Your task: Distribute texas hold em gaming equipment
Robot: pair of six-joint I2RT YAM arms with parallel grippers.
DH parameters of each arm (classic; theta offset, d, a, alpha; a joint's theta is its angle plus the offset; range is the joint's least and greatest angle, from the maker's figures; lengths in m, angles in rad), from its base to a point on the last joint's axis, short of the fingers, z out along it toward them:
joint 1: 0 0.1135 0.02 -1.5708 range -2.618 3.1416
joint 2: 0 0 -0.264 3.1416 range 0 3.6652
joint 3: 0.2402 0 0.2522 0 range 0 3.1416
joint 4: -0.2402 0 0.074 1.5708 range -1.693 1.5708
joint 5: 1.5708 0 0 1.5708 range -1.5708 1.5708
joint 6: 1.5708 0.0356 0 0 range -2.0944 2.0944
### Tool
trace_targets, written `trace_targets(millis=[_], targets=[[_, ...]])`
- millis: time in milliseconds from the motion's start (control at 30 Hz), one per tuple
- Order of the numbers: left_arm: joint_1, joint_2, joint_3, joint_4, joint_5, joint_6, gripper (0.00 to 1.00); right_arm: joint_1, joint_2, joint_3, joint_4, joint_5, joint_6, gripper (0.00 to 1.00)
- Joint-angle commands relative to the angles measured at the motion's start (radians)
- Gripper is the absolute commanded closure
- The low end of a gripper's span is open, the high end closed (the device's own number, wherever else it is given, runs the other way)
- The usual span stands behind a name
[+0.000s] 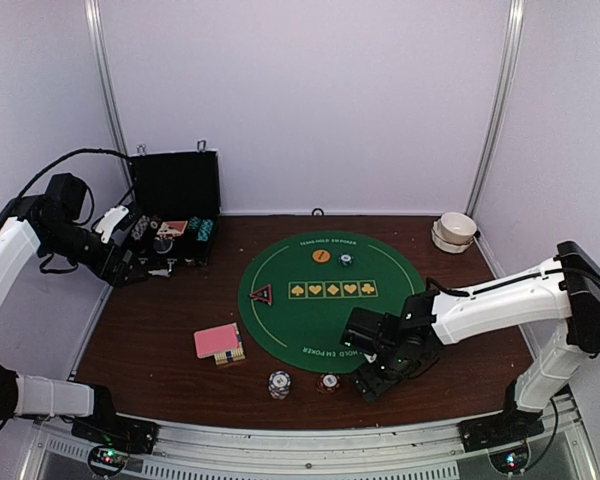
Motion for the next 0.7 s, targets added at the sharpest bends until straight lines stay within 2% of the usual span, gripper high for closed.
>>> trace_targets(millis=[0,233,667], targets=[[-0.005,-0.017,0.025,-0.005,0.013,0.014,0.02,-0.006,0.010,-0.003,0.020,0.000,0.007,0.17],[-0.005,-0.014,0.023,-0.004,0.016,0.014,0.02,-0.006,0.014,0.008,0.010,0.008,0.006,0.28],[-0.005,-0.020,0.017,-0.004,0.019,0.014,0.02,-0.006,0.015,0.030,-0.020,0.046,-0.003,0.42]])
